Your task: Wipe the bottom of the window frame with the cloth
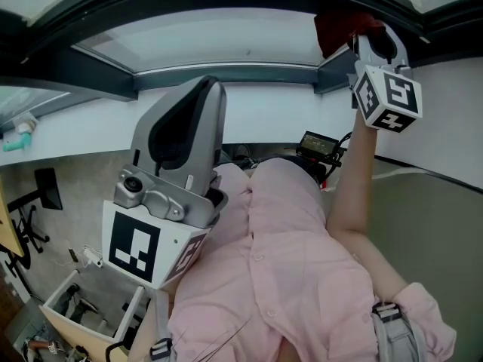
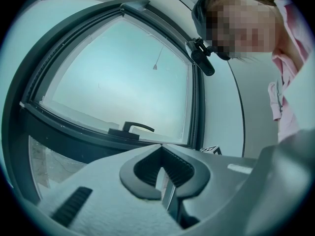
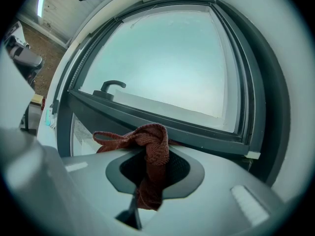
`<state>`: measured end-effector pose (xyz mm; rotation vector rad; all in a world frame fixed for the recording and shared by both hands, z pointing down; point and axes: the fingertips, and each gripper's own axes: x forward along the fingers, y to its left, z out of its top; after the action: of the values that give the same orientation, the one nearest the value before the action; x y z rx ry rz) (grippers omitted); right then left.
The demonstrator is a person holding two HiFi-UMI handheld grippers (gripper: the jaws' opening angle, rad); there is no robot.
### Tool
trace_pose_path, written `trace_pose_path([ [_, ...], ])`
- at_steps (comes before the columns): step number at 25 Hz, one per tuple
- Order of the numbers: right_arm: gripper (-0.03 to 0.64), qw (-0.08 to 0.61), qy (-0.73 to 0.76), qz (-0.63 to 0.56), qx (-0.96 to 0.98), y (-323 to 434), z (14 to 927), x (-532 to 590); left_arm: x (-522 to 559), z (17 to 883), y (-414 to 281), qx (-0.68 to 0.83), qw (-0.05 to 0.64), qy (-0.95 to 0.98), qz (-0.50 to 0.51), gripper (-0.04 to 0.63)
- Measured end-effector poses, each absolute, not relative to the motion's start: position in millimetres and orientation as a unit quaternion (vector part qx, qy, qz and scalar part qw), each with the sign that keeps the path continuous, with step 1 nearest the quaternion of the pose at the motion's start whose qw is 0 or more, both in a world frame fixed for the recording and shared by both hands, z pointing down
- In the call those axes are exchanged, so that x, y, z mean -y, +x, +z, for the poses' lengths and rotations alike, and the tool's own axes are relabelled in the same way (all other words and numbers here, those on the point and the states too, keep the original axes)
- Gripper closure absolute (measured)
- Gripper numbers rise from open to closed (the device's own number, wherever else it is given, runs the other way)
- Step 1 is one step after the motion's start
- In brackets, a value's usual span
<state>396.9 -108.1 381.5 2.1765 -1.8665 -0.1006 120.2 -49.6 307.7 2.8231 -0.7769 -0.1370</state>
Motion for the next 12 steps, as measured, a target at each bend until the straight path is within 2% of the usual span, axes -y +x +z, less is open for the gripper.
trace_pose_path([
  [12,0.546,0.136,0.747,-0.028,0.65,398.0,384.1,108.6,49.9,311.5,121.1,0.273,0.113,0.955,-0.038,0.597],
])
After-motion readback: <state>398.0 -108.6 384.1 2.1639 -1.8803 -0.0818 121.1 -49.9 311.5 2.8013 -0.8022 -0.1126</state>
